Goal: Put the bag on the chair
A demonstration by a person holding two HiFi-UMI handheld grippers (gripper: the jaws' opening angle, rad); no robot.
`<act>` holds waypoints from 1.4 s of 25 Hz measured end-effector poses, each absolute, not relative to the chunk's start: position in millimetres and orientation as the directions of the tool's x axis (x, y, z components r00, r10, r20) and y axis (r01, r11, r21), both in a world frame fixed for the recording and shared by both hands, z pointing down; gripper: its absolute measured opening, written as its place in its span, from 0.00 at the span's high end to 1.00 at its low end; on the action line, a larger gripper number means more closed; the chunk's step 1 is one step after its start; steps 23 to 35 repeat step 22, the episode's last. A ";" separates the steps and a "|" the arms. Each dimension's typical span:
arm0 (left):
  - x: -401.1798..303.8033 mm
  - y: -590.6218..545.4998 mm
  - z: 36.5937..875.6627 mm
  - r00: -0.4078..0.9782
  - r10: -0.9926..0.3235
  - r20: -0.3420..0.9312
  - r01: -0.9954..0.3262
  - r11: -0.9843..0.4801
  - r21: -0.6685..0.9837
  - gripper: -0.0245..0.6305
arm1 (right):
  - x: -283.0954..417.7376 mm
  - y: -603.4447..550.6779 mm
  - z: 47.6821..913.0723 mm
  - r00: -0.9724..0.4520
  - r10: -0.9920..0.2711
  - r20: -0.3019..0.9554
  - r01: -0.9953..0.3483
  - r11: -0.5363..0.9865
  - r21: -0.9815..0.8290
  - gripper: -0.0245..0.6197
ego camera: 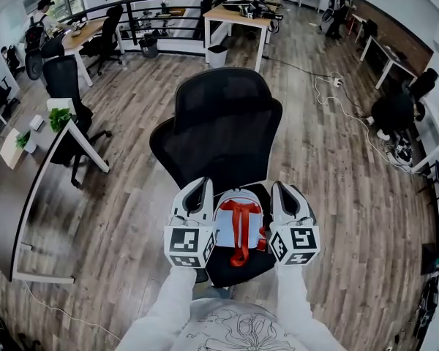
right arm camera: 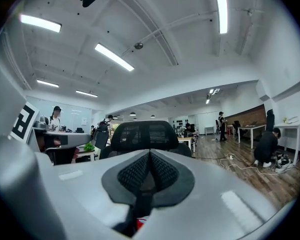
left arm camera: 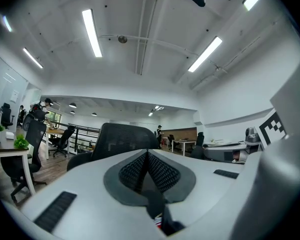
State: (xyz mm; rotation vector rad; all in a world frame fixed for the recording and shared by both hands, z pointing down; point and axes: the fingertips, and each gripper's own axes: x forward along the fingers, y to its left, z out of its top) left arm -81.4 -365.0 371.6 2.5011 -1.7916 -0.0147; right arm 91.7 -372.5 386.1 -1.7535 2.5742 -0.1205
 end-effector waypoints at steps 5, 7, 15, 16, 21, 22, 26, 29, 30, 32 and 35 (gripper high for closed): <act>-75.1 -365.4 370.7 0.322 -0.946 0.028 -0.946 -0.320 0.053 0.95 | 97.4 -373.6 387.5 -0.367 -0.930 0.024 -0.928 0.364 -0.084 0.95; -73.5 -364.5 371.0 0.321 -0.947 0.029 -0.946 -0.320 0.046 0.95 | 98.1 -373.7 388.0 -0.366 -0.930 0.025 -0.928 0.363 -0.081 0.95; -74.9 -362.7 372.1 0.317 -0.948 0.031 -0.948 -0.315 0.042 0.95 | 97.5 -372.4 387.8 -0.369 -0.929 0.023 -0.927 0.366 -0.085 0.95; -75.0 -362.5 372.6 0.316 -0.948 0.032 -0.948 -0.315 0.041 0.95 | 97.7 -372.2 387.4 -0.369 -0.929 0.020 -0.926 0.366 -0.087 0.95; -73.7 -362.4 374.4 0.316 -0.948 0.033 -0.948 -0.315 0.040 0.95 | 100.6 -373.0 386.8 -0.365 -0.931 0.015 -0.928 0.363 -0.088 0.95; -73.3 -362.6 374.8 0.317 -0.948 0.033 -0.948 -0.315 0.040 0.95 | 101.2 -373.3 387.0 -0.364 -0.931 0.015 -0.928 0.362 -0.089 0.95; -73.3 -362.6 374.8 0.317 -0.948 0.033 -0.948 -0.315 0.040 0.95 | 101.2 -373.3 387.0 -0.364 -0.931 0.015 -0.928 0.362 -0.089 0.95; -73.3 -362.6 374.8 0.317 -0.948 0.033 -0.948 -0.315 0.040 0.95 | 101.2 -373.3 387.0 -0.364 -0.931 0.015 -0.928 0.362 -0.089 0.95; -73.3 -362.6 374.8 0.317 -0.948 0.033 -0.948 -0.315 0.040 0.95 | 101.2 -373.3 387.0 -0.364 -0.931 0.015 -0.928 0.362 -0.089 0.95; -73.3 -362.6 374.8 0.317 -0.948 0.033 -0.948 -0.315 0.040 0.95 | 101.2 -373.3 387.0 -0.364 -0.931 0.015 -0.928 0.362 -0.089 0.95; -73.3 -362.6 374.8 0.317 -0.948 0.033 -0.948 -0.315 0.040 0.95 | 101.2 -373.3 387.0 -0.364 -0.931 0.015 -0.928 0.362 -0.089 0.95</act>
